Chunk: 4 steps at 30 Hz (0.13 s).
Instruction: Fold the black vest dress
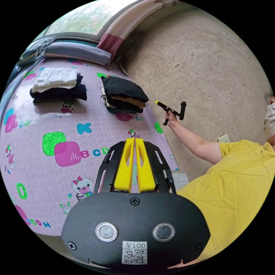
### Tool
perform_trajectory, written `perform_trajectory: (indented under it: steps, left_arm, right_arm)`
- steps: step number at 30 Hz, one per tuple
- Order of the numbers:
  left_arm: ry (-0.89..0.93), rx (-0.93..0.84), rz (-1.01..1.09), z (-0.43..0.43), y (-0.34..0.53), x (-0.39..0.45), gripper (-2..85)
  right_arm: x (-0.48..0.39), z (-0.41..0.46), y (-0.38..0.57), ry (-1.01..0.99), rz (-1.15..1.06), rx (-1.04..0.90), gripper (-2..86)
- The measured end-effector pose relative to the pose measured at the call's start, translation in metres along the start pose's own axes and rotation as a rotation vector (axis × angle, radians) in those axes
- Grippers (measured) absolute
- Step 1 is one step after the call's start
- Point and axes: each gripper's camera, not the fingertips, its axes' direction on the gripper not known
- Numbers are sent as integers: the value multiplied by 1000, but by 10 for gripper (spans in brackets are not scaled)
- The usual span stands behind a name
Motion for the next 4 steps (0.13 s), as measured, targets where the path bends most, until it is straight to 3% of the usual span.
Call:
perform_trajectory:
  steps: [4]
  left_arm:
    - [-100, -59, 101, 34, -65, -3, 6]
  right_arm:
    - [32, 13, -19, -67, 53, -14, 71]
